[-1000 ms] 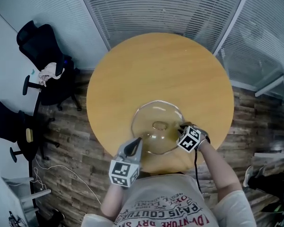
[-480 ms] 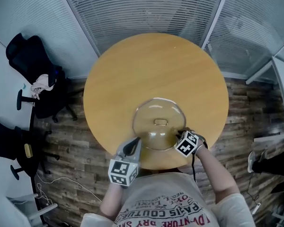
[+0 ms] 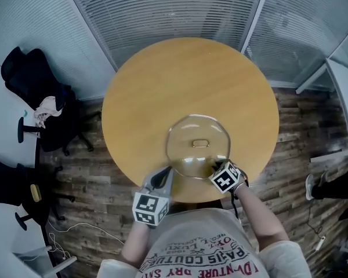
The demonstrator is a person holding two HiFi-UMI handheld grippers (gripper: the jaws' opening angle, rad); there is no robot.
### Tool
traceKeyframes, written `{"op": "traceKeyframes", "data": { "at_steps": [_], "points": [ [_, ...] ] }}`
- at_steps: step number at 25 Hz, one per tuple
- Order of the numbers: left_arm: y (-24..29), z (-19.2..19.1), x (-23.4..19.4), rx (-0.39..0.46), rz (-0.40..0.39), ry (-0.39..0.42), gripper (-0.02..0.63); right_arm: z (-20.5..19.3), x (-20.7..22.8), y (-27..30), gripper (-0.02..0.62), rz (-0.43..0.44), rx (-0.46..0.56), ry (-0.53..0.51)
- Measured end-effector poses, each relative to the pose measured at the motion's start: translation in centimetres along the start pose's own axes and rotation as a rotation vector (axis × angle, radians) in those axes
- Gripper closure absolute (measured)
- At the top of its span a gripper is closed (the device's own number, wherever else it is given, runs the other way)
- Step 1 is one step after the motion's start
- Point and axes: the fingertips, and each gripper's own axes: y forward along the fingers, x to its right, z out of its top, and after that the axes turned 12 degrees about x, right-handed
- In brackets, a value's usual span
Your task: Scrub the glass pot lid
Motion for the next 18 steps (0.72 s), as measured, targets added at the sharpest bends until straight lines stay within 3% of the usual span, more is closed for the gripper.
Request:
{"op": "traceKeyframes", "data": {
  "at_steps": [10, 18],
  "points": [
    [-1.1, -0.1, -1.3, -0.008, -0.049, 0.021, 0.599, 0.8, -3.3, 0.3, 0.531, 0.025, 0.01, 0.066],
    [-2.2, 0.0, -2.6, -0.01, -0.034, 0.03, 0.599, 1.9, -5.2, 0.9, 0.531, 0.024, 0.014, 0.053]
  ]
}}
